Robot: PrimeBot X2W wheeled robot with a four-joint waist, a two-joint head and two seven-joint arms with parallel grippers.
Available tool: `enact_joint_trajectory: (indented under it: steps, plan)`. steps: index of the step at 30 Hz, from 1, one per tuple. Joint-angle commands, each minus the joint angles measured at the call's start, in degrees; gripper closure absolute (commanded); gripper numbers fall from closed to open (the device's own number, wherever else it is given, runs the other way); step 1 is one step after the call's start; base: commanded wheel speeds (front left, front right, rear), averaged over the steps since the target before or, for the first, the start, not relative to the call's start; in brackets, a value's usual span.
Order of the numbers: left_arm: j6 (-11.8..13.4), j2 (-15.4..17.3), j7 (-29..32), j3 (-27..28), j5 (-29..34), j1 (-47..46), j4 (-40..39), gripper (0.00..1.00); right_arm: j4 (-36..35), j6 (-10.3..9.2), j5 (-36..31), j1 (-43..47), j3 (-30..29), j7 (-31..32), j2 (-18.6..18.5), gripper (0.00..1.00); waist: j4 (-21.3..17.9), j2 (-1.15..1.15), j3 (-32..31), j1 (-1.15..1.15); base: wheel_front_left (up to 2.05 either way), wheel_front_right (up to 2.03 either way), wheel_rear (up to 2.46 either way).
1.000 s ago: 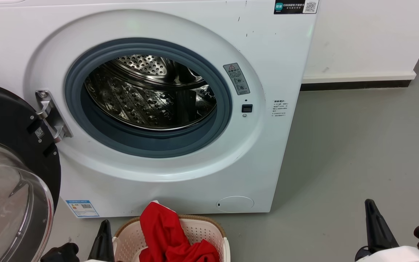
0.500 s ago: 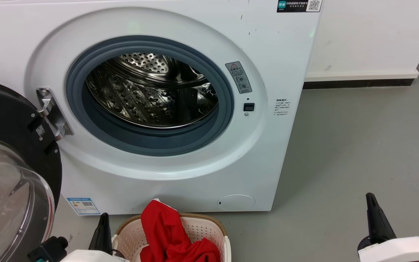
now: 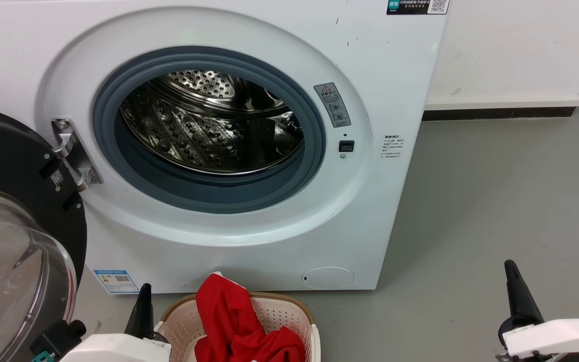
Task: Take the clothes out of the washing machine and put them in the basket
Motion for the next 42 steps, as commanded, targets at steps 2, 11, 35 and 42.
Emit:
enact_joint_trajectory:
  steps: [2, 11, 35, 42]
  plan:
    - [-0.51, 0.04, 0.51, 0.45, -2.36, -1.63, -0.38, 1.00, -0.28, 0.00, 2.42, -1.86, -0.20, 0.51, -0.19, 1.00, 0.05, 0.00, 0.07, 0.00, 0.00, 0.00, 0.00]
    - [-1.23, 0.01, 2.02, 0.99, -8.72, -2.85, 0.19, 1.00, 0.35, -0.01, 8.89, -2.97, -0.36, 2.01, -0.22, 1.00, 0.26, 0.00, 0.35, 0.00, 0.00, 0.00, 0.00]
    - [-3.01, -0.10, 5.46, 2.32, -23.34, -5.68, 1.42, 1.00, 1.80, -0.01, 23.78, -5.38, -0.75, 5.51, -0.26, 1.00, 0.83, 0.00, 1.10, 0.00, 0.00, 0.00, 0.00]
    - [-3.36, -0.12, 6.23, 2.60, -26.55, -6.29, 1.71, 1.00, 2.12, -0.02, 27.04, -5.86, -0.85, 6.30, -0.28, 1.00, 0.97, 0.00, 1.28, 0.00, 0.00, 0.00, 0.00]
